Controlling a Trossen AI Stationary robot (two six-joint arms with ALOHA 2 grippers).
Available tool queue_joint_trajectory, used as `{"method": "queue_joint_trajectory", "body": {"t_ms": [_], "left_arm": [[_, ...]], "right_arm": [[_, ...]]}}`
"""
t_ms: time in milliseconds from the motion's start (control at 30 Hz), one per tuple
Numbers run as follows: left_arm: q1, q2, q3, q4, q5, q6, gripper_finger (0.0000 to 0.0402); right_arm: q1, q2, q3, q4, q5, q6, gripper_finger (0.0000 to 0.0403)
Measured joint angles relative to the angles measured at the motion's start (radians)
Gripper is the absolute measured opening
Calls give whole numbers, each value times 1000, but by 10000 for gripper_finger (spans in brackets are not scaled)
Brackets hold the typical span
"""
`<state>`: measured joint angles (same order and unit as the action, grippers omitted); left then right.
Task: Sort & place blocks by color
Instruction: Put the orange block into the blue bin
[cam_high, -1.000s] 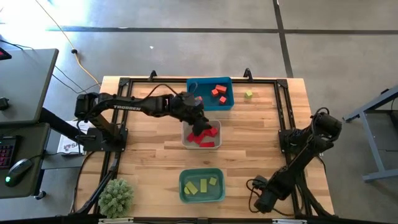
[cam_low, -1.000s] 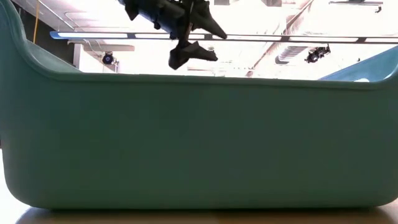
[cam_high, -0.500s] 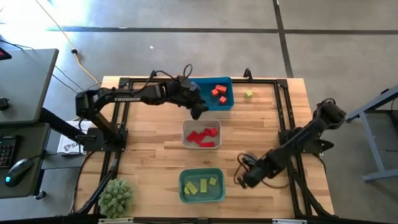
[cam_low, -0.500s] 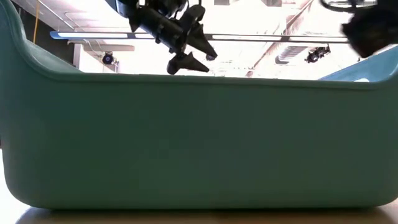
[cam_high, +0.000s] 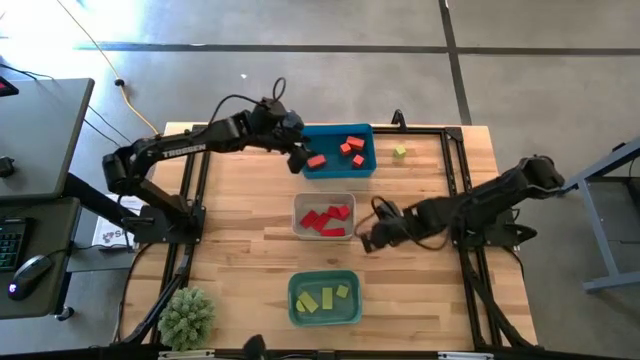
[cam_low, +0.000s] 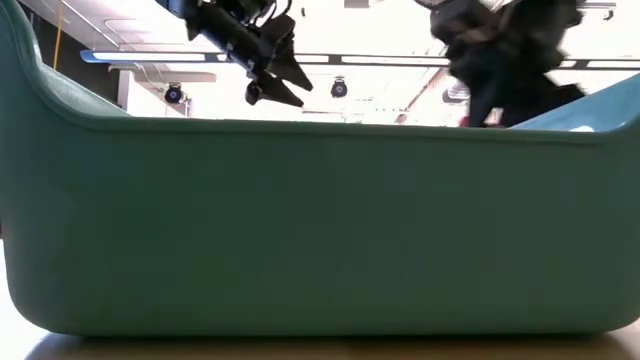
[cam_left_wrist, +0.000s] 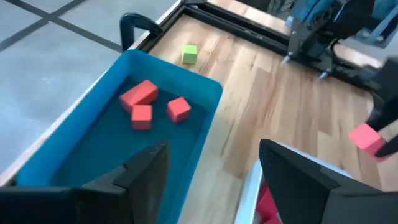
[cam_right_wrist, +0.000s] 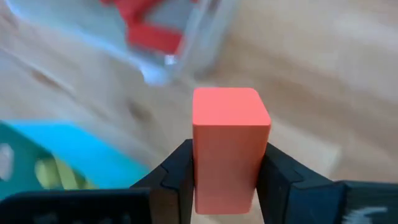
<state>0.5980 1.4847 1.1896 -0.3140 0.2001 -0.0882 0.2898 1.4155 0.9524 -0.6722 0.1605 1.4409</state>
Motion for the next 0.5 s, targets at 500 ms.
{"method": "queue_joint_trajectory", "body": {"t_ms": [500], "left_arm": [[120, -53, 0, -94, -3, 114, 239]], "right_arm": [[-340, 0, 0, 477, 79, -480, 103]]}}
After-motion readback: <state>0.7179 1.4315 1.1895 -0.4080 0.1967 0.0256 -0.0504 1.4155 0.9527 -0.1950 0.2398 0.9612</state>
